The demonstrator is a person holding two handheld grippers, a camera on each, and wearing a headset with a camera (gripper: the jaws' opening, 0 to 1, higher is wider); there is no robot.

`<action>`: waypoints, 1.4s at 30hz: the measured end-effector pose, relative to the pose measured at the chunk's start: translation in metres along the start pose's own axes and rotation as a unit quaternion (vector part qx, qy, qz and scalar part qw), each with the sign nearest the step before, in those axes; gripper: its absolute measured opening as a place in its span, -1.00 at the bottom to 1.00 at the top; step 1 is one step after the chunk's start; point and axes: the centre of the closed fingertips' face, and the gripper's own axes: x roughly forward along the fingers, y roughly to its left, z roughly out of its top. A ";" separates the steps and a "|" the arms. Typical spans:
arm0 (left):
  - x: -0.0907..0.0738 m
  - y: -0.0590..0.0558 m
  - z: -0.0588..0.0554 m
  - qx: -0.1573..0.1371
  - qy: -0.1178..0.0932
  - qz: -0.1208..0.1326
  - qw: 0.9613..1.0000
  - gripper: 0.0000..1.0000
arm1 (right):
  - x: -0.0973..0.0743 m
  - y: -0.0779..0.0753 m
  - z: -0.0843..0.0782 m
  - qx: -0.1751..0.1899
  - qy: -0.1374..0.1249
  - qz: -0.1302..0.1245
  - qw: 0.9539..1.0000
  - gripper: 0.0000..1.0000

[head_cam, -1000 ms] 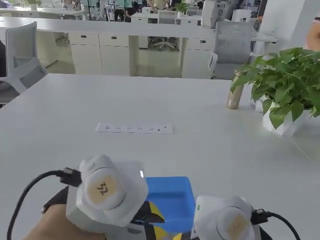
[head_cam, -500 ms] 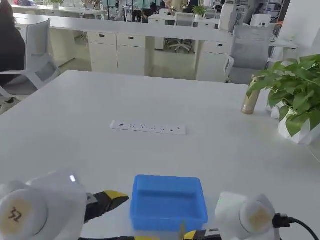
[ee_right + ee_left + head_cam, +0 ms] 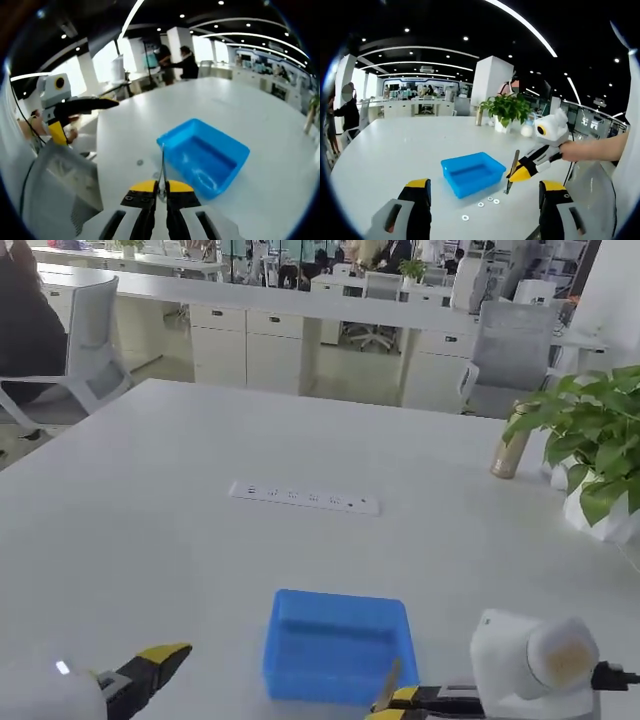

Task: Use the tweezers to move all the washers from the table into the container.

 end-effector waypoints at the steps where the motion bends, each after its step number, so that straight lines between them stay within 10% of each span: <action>1: 0.000 0.002 0.000 0.003 -0.005 0.006 1.000 0.91 | -0.002 -0.002 0.002 -0.001 -0.001 -0.002 1.000 -0.95; 8: 0.003 0.010 -0.004 0.022 -0.010 0.044 0.999 0.97 | -0.016 -0.013 0.021 -0.012 -0.014 -0.016 1.000 -0.95; 27: 0.002 0.009 -0.001 0.014 -0.034 0.042 0.998 0.97 | -0.014 -0.073 0.062 0.052 -0.068 -0.049 0.995 -0.94; 42: 0.002 0.014 -0.002 0.001 -0.032 0.049 0.998 0.97 | 0.019 -0.117 0.038 0.086 -0.029 -0.085 0.992 -0.94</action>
